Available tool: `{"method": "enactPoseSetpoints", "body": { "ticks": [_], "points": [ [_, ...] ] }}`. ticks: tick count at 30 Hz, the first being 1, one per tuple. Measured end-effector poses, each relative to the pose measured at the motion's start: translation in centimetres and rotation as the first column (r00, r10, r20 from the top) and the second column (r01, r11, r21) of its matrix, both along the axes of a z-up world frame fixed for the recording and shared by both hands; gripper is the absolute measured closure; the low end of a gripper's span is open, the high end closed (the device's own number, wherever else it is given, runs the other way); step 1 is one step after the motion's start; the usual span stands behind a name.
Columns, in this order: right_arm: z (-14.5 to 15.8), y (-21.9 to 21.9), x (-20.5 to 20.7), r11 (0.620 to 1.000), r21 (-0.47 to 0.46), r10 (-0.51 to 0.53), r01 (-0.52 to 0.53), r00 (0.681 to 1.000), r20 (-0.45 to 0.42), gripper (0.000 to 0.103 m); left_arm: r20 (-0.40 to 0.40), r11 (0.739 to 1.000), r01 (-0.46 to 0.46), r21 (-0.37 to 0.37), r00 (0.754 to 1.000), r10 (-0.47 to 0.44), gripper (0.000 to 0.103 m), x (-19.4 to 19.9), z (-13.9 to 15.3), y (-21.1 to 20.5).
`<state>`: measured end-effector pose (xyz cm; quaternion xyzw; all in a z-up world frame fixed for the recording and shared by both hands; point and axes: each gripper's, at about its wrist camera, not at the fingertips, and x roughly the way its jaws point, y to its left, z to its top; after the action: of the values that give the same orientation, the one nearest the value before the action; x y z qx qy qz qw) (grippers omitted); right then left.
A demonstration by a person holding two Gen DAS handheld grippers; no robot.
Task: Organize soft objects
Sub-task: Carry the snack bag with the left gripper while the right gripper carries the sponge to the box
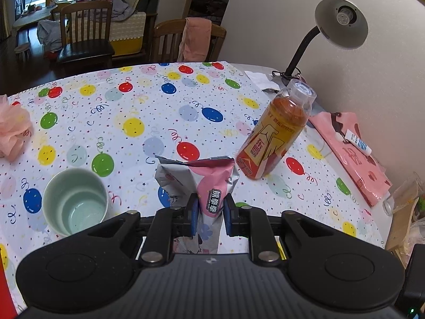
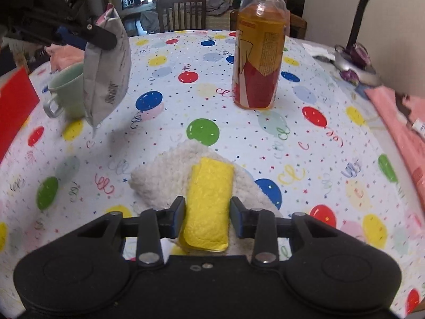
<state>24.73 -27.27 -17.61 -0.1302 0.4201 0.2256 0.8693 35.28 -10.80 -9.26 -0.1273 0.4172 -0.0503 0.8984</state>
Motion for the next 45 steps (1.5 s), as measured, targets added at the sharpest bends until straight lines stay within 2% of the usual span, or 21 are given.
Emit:
{"method": "enactPoseSetpoints", "body": {
  "ticks": [5,11,13,15,19,21,26,36,45],
  "points": [
    [0.1,-0.4,-0.1,1.0,0.01,0.0,0.0,1.0,0.0,0.07,0.004,1.0,-0.005,-0.009,1.0,0.005,0.084,-1.0,0.2,0.5],
    [1.9,-1.4,-0.2,0.993,0.106,-0.057,0.057,0.998,-0.001,0.072,0.011,0.999,-0.002,-0.033,1.0,0.002,0.085,-2.2,0.8,1.4],
    [2.7,-1.6,-0.4,0.989,0.128,-0.071,0.069,0.997,0.014,0.079,0.015,0.999,-0.002,-0.042,1.0,0.003,0.085,-2.7,1.0,1.9],
    [3.4,-1.7,-0.5,0.986,0.149,-0.079,0.076,0.997,0.013,0.08,0.018,0.999,-0.003,-0.048,1.0,0.004,0.085,-3.2,1.2,2.4],
    [3.6,-1.6,-0.6,0.988,0.132,-0.083,0.08,0.996,0.015,0.08,0.028,0.998,-0.013,-0.059,0.999,0.014,0.085,-4.2,1.7,3.7],
    [4.0,-1.6,-0.9,0.982,0.163,-0.092,0.091,0.996,-0.002,0.08,0.035,0.998,-0.011,-0.069,0.999,0.013,0.084,-4.9,2.0,4.5],
    [6.6,-0.5,-2.3,0.972,0.22,-0.087,0.08,0.996,0.024,0.08,0.061,0.996,0.003,-0.092,0.998,0.002,0.085,-6.7,3.5,6.3],
    [12.6,5.3,-5.2,0.948,0.316,0.003,-0.04,0.993,0.117,0.08,0.079,0.989,-0.023,-0.144,0.996,0.035,0.084,-11.7,6.6,11.9],
    [14.2,13.4,-7.3,0.926,0.345,0.101,-0.151,0.982,0.16,0.08,0.138,0.991,-0.068,-0.116,0.987,0.084,0.084,-16.9,10.1,18.5]
  ]
}}
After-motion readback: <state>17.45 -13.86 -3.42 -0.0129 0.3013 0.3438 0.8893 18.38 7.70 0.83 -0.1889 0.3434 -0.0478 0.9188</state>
